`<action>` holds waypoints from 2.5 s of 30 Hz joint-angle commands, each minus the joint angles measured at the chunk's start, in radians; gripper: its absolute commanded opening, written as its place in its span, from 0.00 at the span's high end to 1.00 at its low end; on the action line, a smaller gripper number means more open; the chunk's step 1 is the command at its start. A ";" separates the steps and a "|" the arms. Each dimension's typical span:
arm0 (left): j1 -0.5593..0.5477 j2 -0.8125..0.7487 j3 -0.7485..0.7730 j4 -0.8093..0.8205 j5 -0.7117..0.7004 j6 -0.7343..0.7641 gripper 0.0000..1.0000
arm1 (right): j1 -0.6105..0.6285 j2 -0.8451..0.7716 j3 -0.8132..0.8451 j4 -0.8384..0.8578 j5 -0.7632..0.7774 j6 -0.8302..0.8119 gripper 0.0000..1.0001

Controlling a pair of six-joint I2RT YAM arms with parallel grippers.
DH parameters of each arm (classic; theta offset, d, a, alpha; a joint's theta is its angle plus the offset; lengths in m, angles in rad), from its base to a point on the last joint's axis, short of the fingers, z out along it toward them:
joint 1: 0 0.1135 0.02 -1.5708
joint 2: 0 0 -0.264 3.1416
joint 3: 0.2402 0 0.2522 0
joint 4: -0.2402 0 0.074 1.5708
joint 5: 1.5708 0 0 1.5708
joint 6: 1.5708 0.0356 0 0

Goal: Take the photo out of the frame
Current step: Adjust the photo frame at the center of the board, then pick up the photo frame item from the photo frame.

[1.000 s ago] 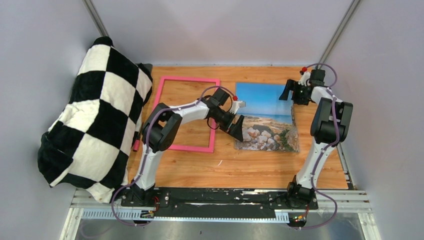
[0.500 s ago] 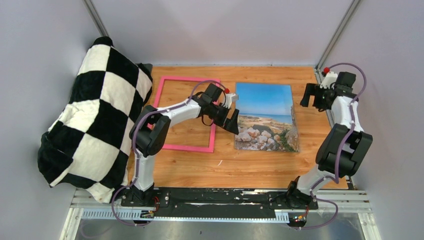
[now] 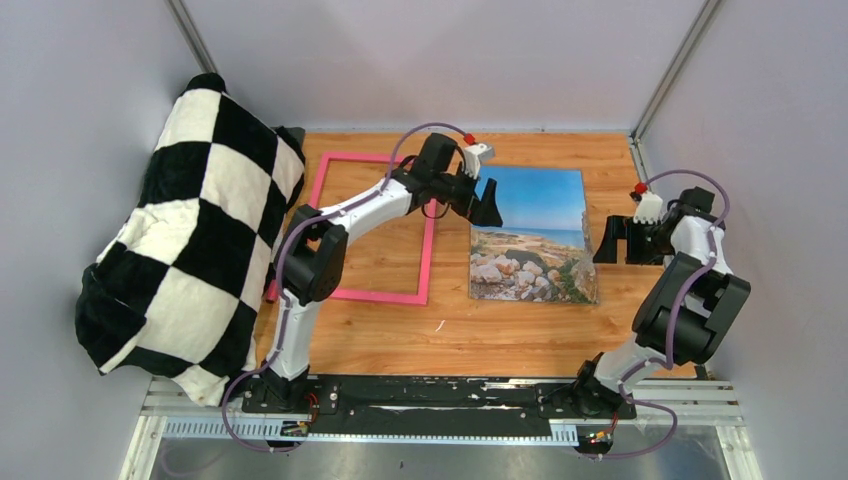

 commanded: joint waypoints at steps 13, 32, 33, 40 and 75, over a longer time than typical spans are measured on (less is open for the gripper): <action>-0.101 0.178 0.057 -0.006 0.082 -0.015 0.02 | -0.064 0.136 0.000 -0.146 -0.127 -0.103 0.08; -0.107 0.254 0.029 0.019 0.073 -0.063 0.05 | -0.095 0.287 0.042 -0.284 -0.165 -0.223 0.13; -0.107 0.256 0.029 0.021 0.074 -0.067 0.05 | -0.095 0.295 0.046 -0.286 -0.174 -0.220 0.14; -0.116 0.272 0.026 0.027 0.077 -0.074 0.05 | -0.095 0.334 0.054 -0.295 -0.228 -0.208 0.14; -0.125 0.288 0.012 0.034 0.075 -0.077 0.05 | -0.148 0.414 0.146 -0.544 -0.443 -0.363 0.33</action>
